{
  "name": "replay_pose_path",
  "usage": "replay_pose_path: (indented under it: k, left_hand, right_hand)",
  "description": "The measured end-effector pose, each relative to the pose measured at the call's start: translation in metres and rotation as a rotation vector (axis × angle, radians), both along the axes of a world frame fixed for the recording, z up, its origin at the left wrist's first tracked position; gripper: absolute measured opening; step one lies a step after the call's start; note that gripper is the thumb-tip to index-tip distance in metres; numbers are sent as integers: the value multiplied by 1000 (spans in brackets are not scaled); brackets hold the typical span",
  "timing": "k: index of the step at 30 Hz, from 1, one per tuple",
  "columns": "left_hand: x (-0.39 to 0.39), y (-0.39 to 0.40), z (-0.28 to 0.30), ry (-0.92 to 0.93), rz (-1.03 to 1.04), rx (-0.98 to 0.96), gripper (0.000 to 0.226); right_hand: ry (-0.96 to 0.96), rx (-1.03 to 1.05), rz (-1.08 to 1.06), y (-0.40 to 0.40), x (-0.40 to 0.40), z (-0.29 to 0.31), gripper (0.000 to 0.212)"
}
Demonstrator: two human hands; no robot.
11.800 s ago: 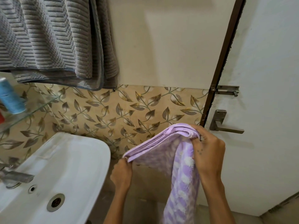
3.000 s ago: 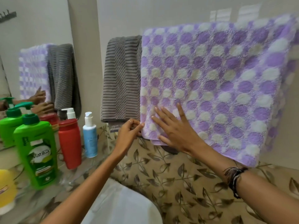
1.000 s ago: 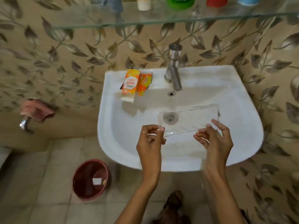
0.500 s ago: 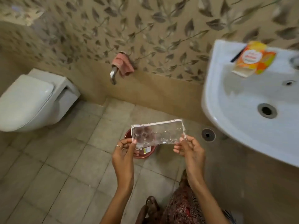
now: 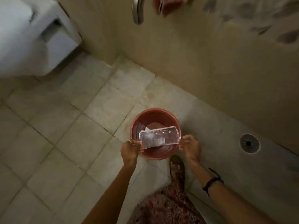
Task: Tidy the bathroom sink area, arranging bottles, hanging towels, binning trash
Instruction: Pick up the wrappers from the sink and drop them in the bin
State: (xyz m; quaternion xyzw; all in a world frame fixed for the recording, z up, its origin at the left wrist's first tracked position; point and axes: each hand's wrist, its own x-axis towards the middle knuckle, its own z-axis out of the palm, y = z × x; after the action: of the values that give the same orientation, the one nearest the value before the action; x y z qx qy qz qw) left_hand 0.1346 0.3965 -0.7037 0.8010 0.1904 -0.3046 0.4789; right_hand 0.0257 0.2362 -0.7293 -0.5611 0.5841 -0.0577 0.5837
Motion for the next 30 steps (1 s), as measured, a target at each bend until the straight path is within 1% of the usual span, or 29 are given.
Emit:
replay_pose_path:
  k: [2,4,6,8,10,11,13,14,15,17,18,19,22,25,27,30]
  left_hand:
    - [4,1,-47,87,48,57,14]
    - [4,2,-84,134,84,87,19]
    - [2,1,-110,155,54,120,22]
    - [-1,-1,-122,182,0,111,24]
    - [-4,-1,-122,182,-47,112,25]
    - [-6,-1,-119,170,-47,125,26]
    - [-13,-2,-101,156,21,92,27]
    - [-17,-3,-88,169,70,38,25]
    - [-21,-6,-71,194,97,-22,22]
    - [-30,-11,-35,235,81,-121,16]
    - [-34,-14,-16,237,64,-173,15]
    - [-38,-18,7,233,50,-230,14]
    - [-48,-28,80,187,1,-388,12]
    - [-52,-37,158,97,-5,-532,9]
    - [-55,-44,210,26,-48,-593,9]
    - [-63,-60,285,-53,-158,-666,9]
  right_hand:
    - [41,36,102,-4,8,-46,25]
    - [88,61,180,-8,14,-84,29]
    - [134,60,235,-11,19,-115,23]
    - [183,64,340,-12,18,-133,6]
    - [228,55,412,-11,16,-137,7]
    - [221,80,386,-8,16,-132,9]
    - [177,154,252,0,17,-116,26]
    - [155,179,204,5,17,-103,28]
    - [138,191,182,9,18,-87,24]
    - [71,188,155,19,17,-48,6]
    - [17,166,139,25,18,-25,4]
    - [-45,144,119,30,18,-1,7]
    - [-237,86,74,45,16,82,5]
    - [-423,-8,14,50,7,167,13]
    - [-519,-90,-18,45,1,226,19]
    - [-643,-178,-51,30,-14,308,22]
